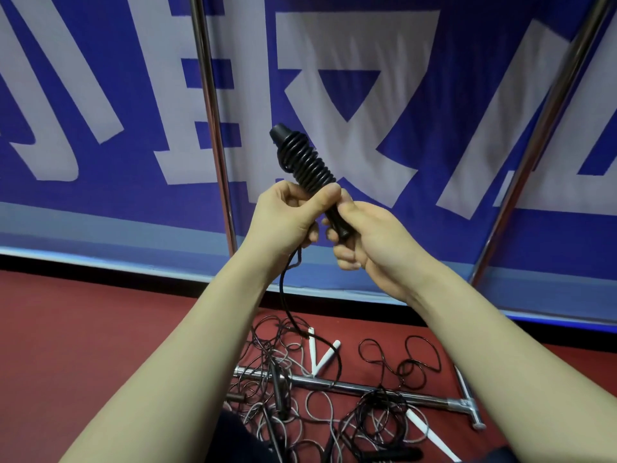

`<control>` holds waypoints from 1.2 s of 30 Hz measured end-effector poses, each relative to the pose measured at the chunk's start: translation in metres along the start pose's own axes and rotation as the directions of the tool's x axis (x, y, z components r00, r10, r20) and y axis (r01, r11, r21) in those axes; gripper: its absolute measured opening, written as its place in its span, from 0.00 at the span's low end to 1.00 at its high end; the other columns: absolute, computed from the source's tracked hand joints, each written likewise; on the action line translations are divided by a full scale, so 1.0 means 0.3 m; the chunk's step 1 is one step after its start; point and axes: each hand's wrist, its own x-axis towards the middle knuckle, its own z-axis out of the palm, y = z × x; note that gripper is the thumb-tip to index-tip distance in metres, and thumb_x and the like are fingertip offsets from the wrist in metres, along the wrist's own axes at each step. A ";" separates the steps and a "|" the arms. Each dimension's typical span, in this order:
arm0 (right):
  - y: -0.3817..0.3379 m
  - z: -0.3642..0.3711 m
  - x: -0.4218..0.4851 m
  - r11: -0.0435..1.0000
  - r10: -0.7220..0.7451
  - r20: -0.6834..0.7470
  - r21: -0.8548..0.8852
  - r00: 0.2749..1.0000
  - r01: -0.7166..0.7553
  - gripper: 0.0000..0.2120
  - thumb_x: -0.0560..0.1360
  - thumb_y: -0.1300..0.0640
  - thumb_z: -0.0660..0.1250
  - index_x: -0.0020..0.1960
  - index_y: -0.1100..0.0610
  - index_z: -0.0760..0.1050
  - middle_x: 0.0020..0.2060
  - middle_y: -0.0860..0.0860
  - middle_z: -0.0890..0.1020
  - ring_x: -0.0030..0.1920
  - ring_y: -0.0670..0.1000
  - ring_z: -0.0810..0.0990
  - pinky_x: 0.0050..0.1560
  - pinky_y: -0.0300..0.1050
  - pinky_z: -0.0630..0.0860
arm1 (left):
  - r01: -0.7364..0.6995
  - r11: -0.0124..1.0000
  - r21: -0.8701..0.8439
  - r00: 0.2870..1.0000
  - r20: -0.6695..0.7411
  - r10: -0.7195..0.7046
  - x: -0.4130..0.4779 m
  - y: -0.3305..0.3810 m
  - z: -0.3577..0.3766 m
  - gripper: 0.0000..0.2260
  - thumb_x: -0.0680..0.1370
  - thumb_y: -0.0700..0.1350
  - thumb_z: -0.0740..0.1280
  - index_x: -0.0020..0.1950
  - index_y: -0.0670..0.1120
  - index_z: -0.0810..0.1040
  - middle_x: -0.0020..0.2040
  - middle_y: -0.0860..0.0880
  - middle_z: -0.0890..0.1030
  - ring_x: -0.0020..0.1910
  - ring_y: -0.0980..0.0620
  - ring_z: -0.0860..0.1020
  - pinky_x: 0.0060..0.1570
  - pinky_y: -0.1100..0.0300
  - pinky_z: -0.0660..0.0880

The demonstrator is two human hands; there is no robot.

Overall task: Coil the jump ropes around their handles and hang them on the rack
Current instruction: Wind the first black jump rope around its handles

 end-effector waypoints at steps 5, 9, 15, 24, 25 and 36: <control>-0.008 -0.026 0.006 0.983 0.032 0.063 0.180 0.997 -0.043 0.18 0.83 0.45 0.54 0.49 0.59 0.73 0.34 0.53 0.71 0.25 0.45 0.56 0.21 0.36 0.54 | -0.077 0.997 0.025 0.992 0.098 0.074 0.002 0.000 -0.027 0.09 0.74 0.40 0.73 0.45 0.41 0.73 0.28 0.51 0.81 0.26 0.55 0.77 0.29 0.64 0.72; -0.003 -0.043 0.008 0.957 0.073 0.096 0.273 0.993 -0.097 0.19 0.83 0.45 0.53 0.49 0.56 0.76 0.31 0.50 0.70 0.22 0.43 0.55 0.20 0.34 0.52 | -0.114 0.993 0.012 0.975 0.195 0.109 0.006 -0.004 -0.053 0.05 0.75 0.34 0.71 0.48 0.40 0.76 0.34 0.50 0.84 0.33 0.55 0.82 0.37 0.65 0.77; -0.001 -0.036 0.001 0.943 0.060 0.139 0.316 0.989 -0.101 0.18 0.83 0.45 0.52 0.53 0.57 0.72 0.30 0.49 0.69 0.22 0.43 0.56 0.21 0.34 0.54 | -0.177 0.976 0.127 0.959 0.243 0.142 0.018 -0.016 -0.068 0.03 0.76 0.45 0.70 0.46 0.47 0.82 0.36 0.48 0.81 0.35 0.50 0.76 0.38 0.59 0.73; -0.011 -0.019 -0.009 0.993 0.105 0.250 0.018 0.962 -0.113 0.28 0.82 0.39 0.47 0.47 0.60 0.74 0.32 0.54 0.79 0.28 0.52 0.73 0.28 0.42 0.65 | -0.021 0.999 -0.025 0.963 0.267 0.027 0.027 -0.016 -0.089 0.12 0.75 0.51 0.69 0.43 0.42 0.83 0.34 0.48 0.75 0.33 0.51 0.68 0.36 0.59 0.63; -0.005 -0.021 -0.004 0.985 0.124 0.179 -0.137 0.976 -0.100 0.29 0.82 0.38 0.48 0.46 0.61 0.75 0.33 0.56 0.80 0.29 0.54 0.75 0.30 0.43 0.68 | 0.005 1.000 -0.015 0.966 0.257 -0.001 0.028 -0.016 -0.097 0.11 0.74 0.50 0.70 0.39 0.43 0.83 0.33 0.48 0.75 0.32 0.52 0.68 0.35 0.60 0.63; 0.064 -0.103 0.025 -0.158 -0.592 0.342 -0.937 0.730 0.310 0.47 0.64 0.66 0.75 0.77 0.47 0.57 0.78 0.53 0.55 0.77 0.57 0.50 0.74 0.57 0.42 | 0.140 0.964 0.226 0.847 0.477 -0.235 0.019 -0.037 -0.135 0.12 0.68 0.43 0.75 0.26 0.47 0.78 0.26 0.50 0.71 0.26 0.53 0.65 0.30 0.62 0.61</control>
